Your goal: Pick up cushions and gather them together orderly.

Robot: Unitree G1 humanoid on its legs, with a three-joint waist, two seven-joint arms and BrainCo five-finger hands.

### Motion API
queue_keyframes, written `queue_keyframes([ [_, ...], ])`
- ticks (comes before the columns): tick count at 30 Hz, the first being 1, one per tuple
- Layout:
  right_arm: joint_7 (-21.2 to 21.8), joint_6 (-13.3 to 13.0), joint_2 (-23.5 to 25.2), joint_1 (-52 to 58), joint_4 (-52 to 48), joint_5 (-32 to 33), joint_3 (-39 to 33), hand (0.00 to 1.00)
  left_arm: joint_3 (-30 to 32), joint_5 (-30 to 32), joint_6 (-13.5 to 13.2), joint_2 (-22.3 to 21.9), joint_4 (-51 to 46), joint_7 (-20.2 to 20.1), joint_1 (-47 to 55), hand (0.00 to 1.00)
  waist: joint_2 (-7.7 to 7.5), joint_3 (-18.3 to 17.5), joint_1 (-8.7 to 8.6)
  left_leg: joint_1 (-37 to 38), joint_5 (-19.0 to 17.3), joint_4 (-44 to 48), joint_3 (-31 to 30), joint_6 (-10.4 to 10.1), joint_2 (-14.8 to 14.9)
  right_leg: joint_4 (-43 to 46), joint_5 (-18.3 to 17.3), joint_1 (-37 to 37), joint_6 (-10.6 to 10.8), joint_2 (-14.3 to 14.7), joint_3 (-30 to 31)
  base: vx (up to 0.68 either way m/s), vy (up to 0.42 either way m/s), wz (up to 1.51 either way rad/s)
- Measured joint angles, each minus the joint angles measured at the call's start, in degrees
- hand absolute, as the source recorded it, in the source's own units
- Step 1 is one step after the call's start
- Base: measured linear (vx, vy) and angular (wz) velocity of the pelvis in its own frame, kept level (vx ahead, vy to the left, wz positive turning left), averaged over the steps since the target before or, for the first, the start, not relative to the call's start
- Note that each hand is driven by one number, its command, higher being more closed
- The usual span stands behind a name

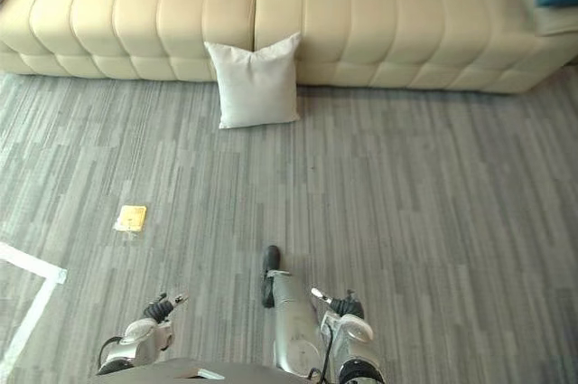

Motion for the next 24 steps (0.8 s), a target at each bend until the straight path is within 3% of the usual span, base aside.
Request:
queue_keyframes([
  [1, 0.0, 0.0, 0.0, 0.2, 0.0, 0.0, 0.0, 0.00, 0.1, -0.2, 0.0, -0.3, -0.1, 0.0, 0.0, 0.00, 0.07, 0.0, -0.28, -1.5, 2.2, 3.8, -0.8, -1.0, 0.6, 0.0, -1.1, 1.2, -0.1, 0.1, -0.4, 0.57, -0.277, 0.33],
  [2, -0.1, 0.0, 0.4, 1.1, -0.5, 0.0, 0.1, 0.00, 0.5, -0.4, 0.0, -1.0, -0.8, 0.0, 0.0, 0.00, 0.16, 0.1, -0.62, -6.3, 6.8, 15.7, -2.8, -4.5, 2.4, -0.7, -3.6, 4.7, -0.3, 0.4, -0.5, 0.54, -0.223, 0.29],
  [3, -0.2, 0.0, 0.7, 1.6, -0.8, 0.1, 0.2, 0.00, 1.4, -1.2, 0.1, -1.2, -1.5, -0.2, 0.1, 0.00, 0.09, 0.1, -0.53, -10.7, 6.6, 27.7, -2.1, -5.5, 4.3, -1.2, -5.0, 8.1, -0.7, 0.9, -0.7, 0.52, -0.199, 0.20],
  [5, -0.3, 0.0, 1.3, 2.1, -0.9, 0.1, 0.9, 0.00, 4.0, -2.1, 0.2, -1.4, -3.0, -0.1, 0.5, 0.00, 0.11, 0.1, 0.49, -15.2, 4.9, 39.7, 2.9, -4.8, 7.7, -2.4, -6.7, 13.5, -1.7, 2.0, -0.4, 0.51, -0.158, -0.21],
  [7, -0.5, 0.1, 1.4, 2.2, -0.8, 0.3, 2.3, 0.00, 5.9, -2.4, 0.1, -1.6, -4.9, 0.0, 0.6, 0.00, 0.14, 0.2, 1.30, -21.3, 0.1, 43.8, 8.3, -0.2, 10.1, -5.4, -8.3, 19.4, -1.6, 2.7, 1.0, 0.38, -0.065, -0.27],
  [9, -1.1, 0.2, 1.3, 2.5, -0.9, 0.7, 2.4, 0.00, 6.6, -2.4, -0.3, -1.6, -6.5, 0.1, 0.5, 0.00, 0.14, 0.3, 2.15, -28.1, -4.1, 41.8, 11.4, 2.6, 10.5, -8.8, -9.4, 24.0, -1.5, 2.7, 1.8, 0.35, 0.049, -0.15],
  [11, -1.7, 0.3, 1.3, 3.1, -1.2, 1.2, 2.6, 0.00, 6.5, -2.4, -0.6, -1.5, -7.1, 0.2, 0.3, 0.00, -0.10, 0.4, 3.33, -31.5, -5.8, 36.1, 13.6, 4.3, 10.5, -11.6, -9.3, 28.1, -0.3, 2.6, 2.6, 0.38, 0.088, -0.20],
  [14, -2.2, 0.2, 1.3, 4.0, -2.1, 2.3, 4.1, 0.00, 6.1, -2.4, -1.0, -1.6, -7.5, 0.4, 0.4, 0.00, -0.43, 0.3, 3.94, -33.7, -5.9, 15.9, 13.3, 3.9, 7.0, -15.0, -10.7, 34.3, 2.0, 1.1, 4.2, 0.41, 0.139, -0.30],
  [16, -2.3, 0.2, 1.5, 4.3, -2.1, 2.4, 4.2, 0.00, 6.0, -3.5, -0.9, -1.7, -7.8, 0.4, 0.9, 0.00, -0.47, -0.2, 4.34, -33.3, -0.3, -1.3, 9.8, 3.6, 3.2, -16.2, -12.5, 37.1, 5.4, -0.7, 6.6, 0.64, 0.353, -0.80],
  [17, -2.3, 0.2, 1.8, 4.5, -1.9, 2.4, 4.5, 0.00, 6.1, -3.7, -0.9, -1.7, -7.7, 0.4, 1.2, 0.00, -1.00, -1.0, 4.81, -32.7, 7.1, -2.1, 8.2, 5.1, 2.0, -16.4, -13.4, 38.0, 7.0, -1.7, 9.2, 0.62, 0.383, -0.89],
  [18, -2.3, 0.2, 2.0, 4.4, -1.6, 2.4, 4.5, 0.00, 6.1, -4.0, -0.9, -1.2, -7.3, 0.4, 1.1, 0.00, -1.61, -1.7, 4.96, -32.5, 8.6, -2.0, 8.1, 6.6, 1.1, -16.5, -13.3, 38.3, 7.2, -2.4, 10.5, 0.55, 0.329, -0.64],
  [19, -2.3, 0.3, 3.5, 4.7, -1.2, 2.3, 4.5, 0.00, 6.0, -4.1, -0.9, -0.1, -7.0, 0.4, 1.2, 0.00, -4.01, -3.0, 4.59, -32.5, 6.9, -0.5, 9.3, 7.6, -0.2, -16.1, -12.4, 38.0, 7.2, -4.5, 11.6, 0.56, 0.293, -0.30],
  [20, -2.2, 0.3, 4.5, 4.9, -1.0, 2.3, 4.4, 0.00, 6.0, -4.2, -0.9, 0.7, -6.7, 0.4, 1.2, 0.00, -5.50, -4.0, 4.62, -32.6, 4.8, 1.7, 10.8, 8.1, -0.4, -14.9, -11.2, 37.1, 7.3, -5.8, 12.9, 0.54, 0.296, -0.29],
  [22, -1.8, 0.2, 4.9, 4.7, -0.1, 2.3, 4.6, 0.00, 6.0, -4.4, -0.8, 1.7, -6.1, 0.4, 1.2, 0.00, -6.84, -5.2, 5.36, -31.8, 2.3, 4.2, 12.5, 8.6, -0.3, -11.7, -9.4, 35.9, 7.2, -6.7, 15.2, 0.39, 0.213, -0.47],
  [23, -1.6, 0.2, 4.9, 4.3, 0.1, 2.1, 4.5, 0.00, 5.8, -4.5, -0.8, 2.1, -5.8, 0.4, 1.3, 0.00, -7.10, -5.3, 6.01, -29.5, 0.4, 4.3, 14.0, 8.7, -0.4, -7.0, -7.5, 34.5, 8.3, -7.1, 16.6, 0.43, 0.226, -0.67],
  [24, -1.6, 0.1, 5.0, 3.7, 0.1, 1.8, 4.8, 0.00, 5.1, -4.5, -0.6, 2.5, -5.4, 0.4, 2.0, 0.00, -6.74, -5.2, 5.85, -26.7, -1.4, 3.6, 14.6, 8.4, -0.3, 1.5, -5.3, 31.5, 10.8, -7.3, 16.8, 0.48, 0.246, -0.65],
])
